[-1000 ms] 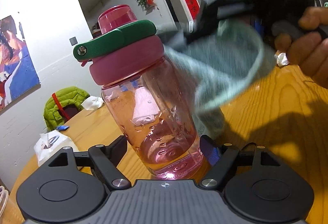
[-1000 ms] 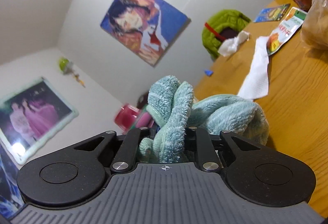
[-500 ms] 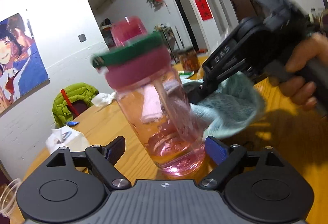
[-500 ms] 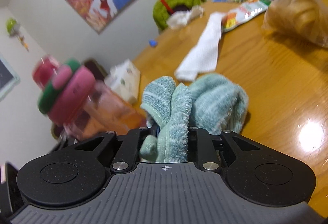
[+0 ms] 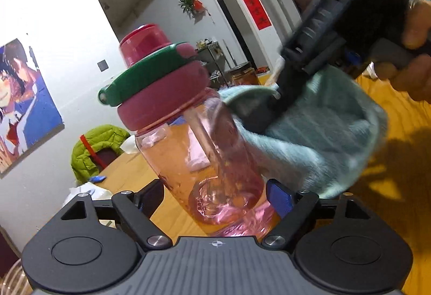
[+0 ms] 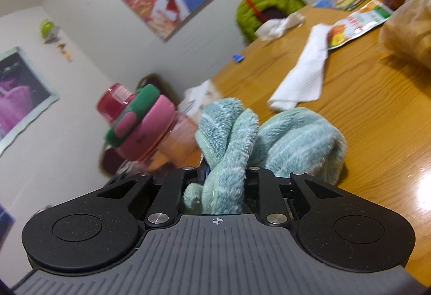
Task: Clean container
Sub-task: 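Hold the pink bottle with the left tool while the right tool rubs the towel around its body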
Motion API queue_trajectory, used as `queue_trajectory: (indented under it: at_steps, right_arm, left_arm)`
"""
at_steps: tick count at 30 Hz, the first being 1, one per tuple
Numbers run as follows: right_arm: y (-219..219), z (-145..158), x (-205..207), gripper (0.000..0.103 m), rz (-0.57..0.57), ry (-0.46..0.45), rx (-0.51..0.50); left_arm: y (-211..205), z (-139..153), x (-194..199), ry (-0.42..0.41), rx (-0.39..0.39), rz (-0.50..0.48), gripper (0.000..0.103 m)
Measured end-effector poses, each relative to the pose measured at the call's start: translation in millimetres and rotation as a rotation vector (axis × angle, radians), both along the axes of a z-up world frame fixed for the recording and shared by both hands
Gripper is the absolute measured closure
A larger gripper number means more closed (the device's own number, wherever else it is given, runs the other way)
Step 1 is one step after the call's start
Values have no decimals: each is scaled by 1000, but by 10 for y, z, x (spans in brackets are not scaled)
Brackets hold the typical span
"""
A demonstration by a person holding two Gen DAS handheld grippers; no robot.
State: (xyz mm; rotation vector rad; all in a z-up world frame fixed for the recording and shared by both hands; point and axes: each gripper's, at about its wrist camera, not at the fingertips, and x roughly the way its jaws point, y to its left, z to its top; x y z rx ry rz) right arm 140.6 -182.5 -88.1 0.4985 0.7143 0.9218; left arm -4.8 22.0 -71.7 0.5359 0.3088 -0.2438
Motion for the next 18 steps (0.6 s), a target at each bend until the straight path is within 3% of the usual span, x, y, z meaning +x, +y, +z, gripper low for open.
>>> queue_trajectory:
  at_steps: [4,7,9,11,13,14,16,18]
  right_arm:
    - [86,-7,-55,80,13,-10,-91]
    - [72,-36,-51,80,-37,-4,-100]
    - [-18,1,-69,80,-51,-25,10]
    - [-155,28,-93,79,-58,-28,185]
    - [-263,-40,-47,69,-55,38,351]
    - [-276,-106,0,67,-53,84,388]
    - [-254,-235,92,67,-55,165,390]
    - [-179,-318,146,72,-96,207,284]
  left_arm:
    - [12,-22,35,-4,-6,4,22]
    - [-4,-52,74,-8,-4,7,22]
    - [-20,-73,97,-9,-5,9,23]
    - [-29,-91,121,-11,-7,9,23]
    - [-30,-120,205,-10,-12,-1,23]
    - [-37,-131,216,-11,-14,-7,23]
    - [-20,-156,283,-17,-10,-8,23]
    - [-21,-174,309,-20,-13,-7,23]
